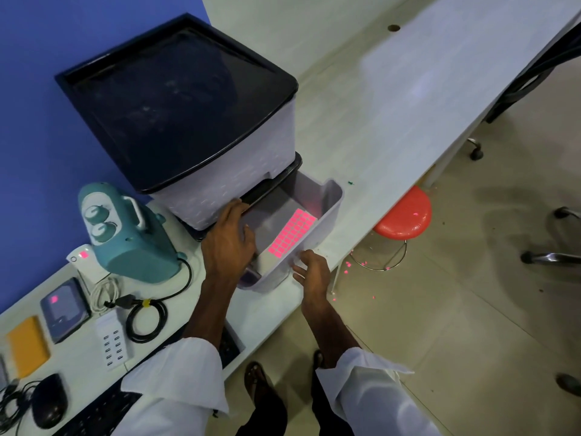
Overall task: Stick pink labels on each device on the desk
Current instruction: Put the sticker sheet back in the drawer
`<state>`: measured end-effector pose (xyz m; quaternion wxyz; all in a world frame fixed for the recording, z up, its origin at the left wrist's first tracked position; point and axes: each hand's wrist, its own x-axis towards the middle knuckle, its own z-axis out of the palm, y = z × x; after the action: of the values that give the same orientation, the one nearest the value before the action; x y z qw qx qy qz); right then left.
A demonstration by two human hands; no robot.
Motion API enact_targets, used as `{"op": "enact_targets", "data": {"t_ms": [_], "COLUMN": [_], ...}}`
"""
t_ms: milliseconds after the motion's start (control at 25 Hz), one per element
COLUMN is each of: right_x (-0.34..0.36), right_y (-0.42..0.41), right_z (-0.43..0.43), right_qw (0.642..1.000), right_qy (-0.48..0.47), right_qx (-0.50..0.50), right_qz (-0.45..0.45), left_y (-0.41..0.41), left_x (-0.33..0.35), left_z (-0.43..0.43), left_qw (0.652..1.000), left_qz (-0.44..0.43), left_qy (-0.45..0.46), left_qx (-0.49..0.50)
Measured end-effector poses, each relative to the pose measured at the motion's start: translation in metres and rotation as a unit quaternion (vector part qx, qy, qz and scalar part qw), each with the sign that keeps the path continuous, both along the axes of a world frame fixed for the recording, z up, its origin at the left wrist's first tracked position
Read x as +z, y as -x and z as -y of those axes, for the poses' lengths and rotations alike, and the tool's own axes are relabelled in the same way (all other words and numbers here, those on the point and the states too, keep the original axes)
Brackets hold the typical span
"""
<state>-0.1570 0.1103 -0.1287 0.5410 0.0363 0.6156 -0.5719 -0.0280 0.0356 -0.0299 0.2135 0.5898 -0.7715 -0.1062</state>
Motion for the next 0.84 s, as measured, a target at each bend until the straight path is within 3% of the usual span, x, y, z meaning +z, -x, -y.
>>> {"op": "enact_targets", "data": {"t_ms": [240,440,840], "right_x": [-0.002,0.007,0.021], "right_y": [-0.017,-0.027,-0.050], "right_z": [0.009,0.022,0.077], "right_qw": [0.999,1.000,0.991], "right_qy": [-0.012,-0.008,0.023], "right_qx": [-0.010,0.000,0.124], "right_qz": [-0.047,-0.026,0.049], "left_y": [-0.006,-0.006,-0.006], "left_x": [0.000,0.007,0.005], "left_z": [-0.001,0.004,0.004], "left_qw": [0.998,0.998,0.996], "left_qz": [0.034,0.021,0.051], "left_qy": [-0.049,-0.045,-0.073], "left_qx": [0.018,0.038,0.031]}}
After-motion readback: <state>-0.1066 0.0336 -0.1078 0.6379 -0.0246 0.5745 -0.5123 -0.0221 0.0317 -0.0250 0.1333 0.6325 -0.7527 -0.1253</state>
